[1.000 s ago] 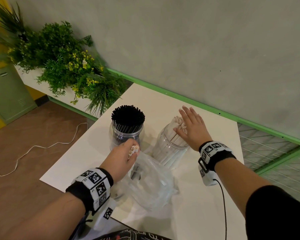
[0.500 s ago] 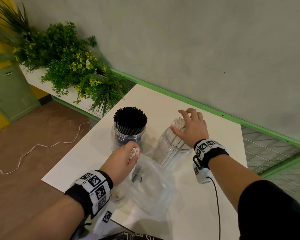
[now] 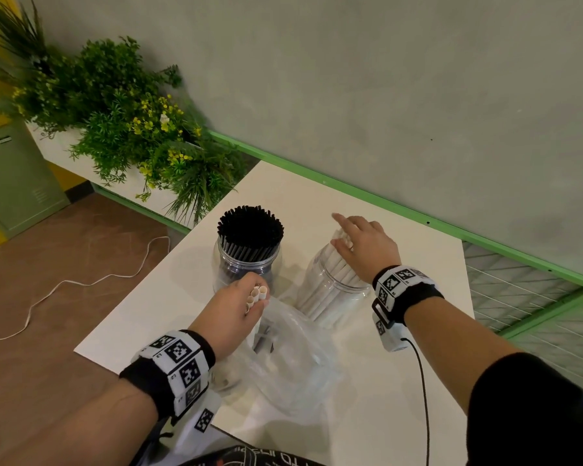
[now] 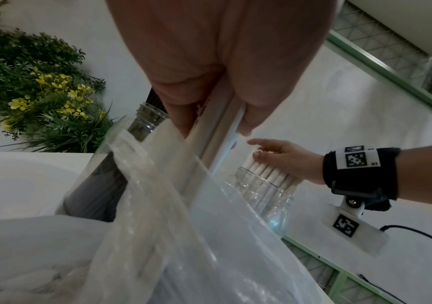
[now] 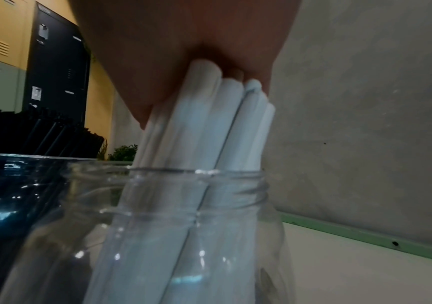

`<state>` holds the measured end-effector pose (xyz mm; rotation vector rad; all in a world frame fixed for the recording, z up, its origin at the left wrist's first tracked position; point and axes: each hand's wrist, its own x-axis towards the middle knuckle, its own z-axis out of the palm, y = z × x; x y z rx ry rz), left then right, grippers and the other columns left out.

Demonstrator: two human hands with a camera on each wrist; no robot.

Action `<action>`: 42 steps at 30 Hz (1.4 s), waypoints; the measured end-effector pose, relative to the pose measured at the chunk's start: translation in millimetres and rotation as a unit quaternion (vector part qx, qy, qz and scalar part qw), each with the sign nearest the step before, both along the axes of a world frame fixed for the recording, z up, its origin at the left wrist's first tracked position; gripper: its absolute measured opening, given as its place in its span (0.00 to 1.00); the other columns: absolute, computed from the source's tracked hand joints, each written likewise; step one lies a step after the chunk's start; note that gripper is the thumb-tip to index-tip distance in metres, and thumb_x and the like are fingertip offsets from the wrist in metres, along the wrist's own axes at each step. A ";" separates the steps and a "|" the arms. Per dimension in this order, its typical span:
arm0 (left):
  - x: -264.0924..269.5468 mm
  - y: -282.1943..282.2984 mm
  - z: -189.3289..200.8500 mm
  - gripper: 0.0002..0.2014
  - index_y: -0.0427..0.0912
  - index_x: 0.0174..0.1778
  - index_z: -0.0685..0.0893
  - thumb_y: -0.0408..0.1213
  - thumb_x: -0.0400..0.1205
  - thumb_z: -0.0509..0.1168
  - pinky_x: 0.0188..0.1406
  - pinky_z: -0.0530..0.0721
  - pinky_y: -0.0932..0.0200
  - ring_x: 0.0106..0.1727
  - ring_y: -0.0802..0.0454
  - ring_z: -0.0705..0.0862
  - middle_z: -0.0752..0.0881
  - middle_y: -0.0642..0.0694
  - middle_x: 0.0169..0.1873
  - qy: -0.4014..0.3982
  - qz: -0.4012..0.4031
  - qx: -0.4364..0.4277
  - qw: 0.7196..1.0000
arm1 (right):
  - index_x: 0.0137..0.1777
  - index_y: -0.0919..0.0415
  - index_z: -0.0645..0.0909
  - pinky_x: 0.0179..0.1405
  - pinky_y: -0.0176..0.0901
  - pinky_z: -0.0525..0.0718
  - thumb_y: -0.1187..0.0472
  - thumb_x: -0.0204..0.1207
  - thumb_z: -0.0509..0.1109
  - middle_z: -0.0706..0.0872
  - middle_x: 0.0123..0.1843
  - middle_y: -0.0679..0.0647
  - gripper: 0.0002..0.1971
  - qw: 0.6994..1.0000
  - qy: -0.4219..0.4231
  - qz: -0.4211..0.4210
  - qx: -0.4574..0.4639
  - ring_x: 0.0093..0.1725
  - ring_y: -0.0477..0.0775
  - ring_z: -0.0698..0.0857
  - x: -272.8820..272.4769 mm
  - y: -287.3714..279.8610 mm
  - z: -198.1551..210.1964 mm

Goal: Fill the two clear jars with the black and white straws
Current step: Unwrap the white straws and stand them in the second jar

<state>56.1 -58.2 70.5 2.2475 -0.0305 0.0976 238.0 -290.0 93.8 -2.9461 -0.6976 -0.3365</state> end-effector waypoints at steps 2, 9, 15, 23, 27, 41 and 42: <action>0.2 0.1 0.7 0.03 0.52 0.51 0.75 0.39 0.83 0.61 0.47 0.83 0.53 0.47 0.56 0.83 0.85 0.50 0.47 0.000 -0.002 0.003 1.000 | 0.72 0.43 0.73 0.48 0.50 0.83 0.43 0.83 0.57 0.81 0.64 0.46 0.19 1.000 0.002 -0.003 -0.005 0.61 0.55 0.76 -0.7 1.1 -0.4; -0.5 -0.3 2.6 0.04 0.52 0.51 0.75 0.38 0.83 0.61 0.45 0.81 0.59 0.46 0.56 0.82 0.85 0.51 0.46 0.000 -0.012 0.004 1.000 | 0.67 0.52 0.78 0.47 0.51 0.82 0.50 0.85 0.57 0.80 0.63 0.51 0.16 0.996 -0.017 -0.006 0.084 0.61 0.58 0.75 -6.4 3.4 1.9; 0.4 -0.8 2.1 0.04 0.51 0.52 0.75 0.38 0.83 0.62 0.41 0.78 0.63 0.45 0.58 0.82 0.84 0.50 0.45 0.006 -0.012 0.013 1.000 | 0.77 0.48 0.66 0.65 0.58 0.72 0.46 0.86 0.49 0.75 0.73 0.52 0.22 0.994 0.066 -0.049 -0.077 0.70 0.61 0.72 -2.2 7.6 7.5; -0.8 4.5 7.0 0.07 0.52 0.51 0.77 0.39 0.80 0.67 0.42 0.80 0.64 0.45 0.58 0.83 0.84 0.52 0.44 0.027 -0.021 -0.024 0.999 | 0.77 0.56 0.67 0.73 0.47 0.68 0.55 0.83 0.62 0.75 0.70 0.54 0.23 0.958 0.111 0.120 0.236 0.70 0.53 0.71 -86.1 33.6 12.6; -2.4 12.4 11.9 0.12 0.53 0.54 0.77 0.40 0.78 0.71 0.48 0.81 0.63 0.46 0.62 0.83 0.85 0.55 0.47 0.023 -0.037 -0.029 0.999 | 0.78 0.52 0.62 0.62 0.37 0.76 0.65 0.74 0.62 0.75 0.67 0.49 0.31 0.860 0.332 0.159 0.353 0.65 0.45 0.75 -140.9 57.5 -16.6; -24.4 36.8 8.0 0.27 0.52 0.63 0.77 0.41 0.70 0.78 0.44 0.74 0.73 0.45 0.62 0.80 0.78 0.54 0.51 0.035 0.052 0.003 0.998 | 0.51 0.58 0.84 0.49 0.37 0.79 0.65 0.77 0.67 0.86 0.46 0.47 0.06 0.872 0.287 0.143 0.371 0.47 0.45 0.83 -140.2 109.0 -58.1; -25.7 38.8 8.0 0.25 0.52 0.62 0.78 0.40 0.70 0.78 0.42 0.74 0.75 0.44 0.61 0.81 0.79 0.53 0.50 0.035 0.057 -0.008 0.998 | 0.51 0.58 0.84 0.47 0.34 0.78 0.65 0.79 0.67 0.86 0.44 0.46 0.06 0.863 0.302 0.135 0.381 0.45 0.42 0.83 -140.4 108.2 -54.0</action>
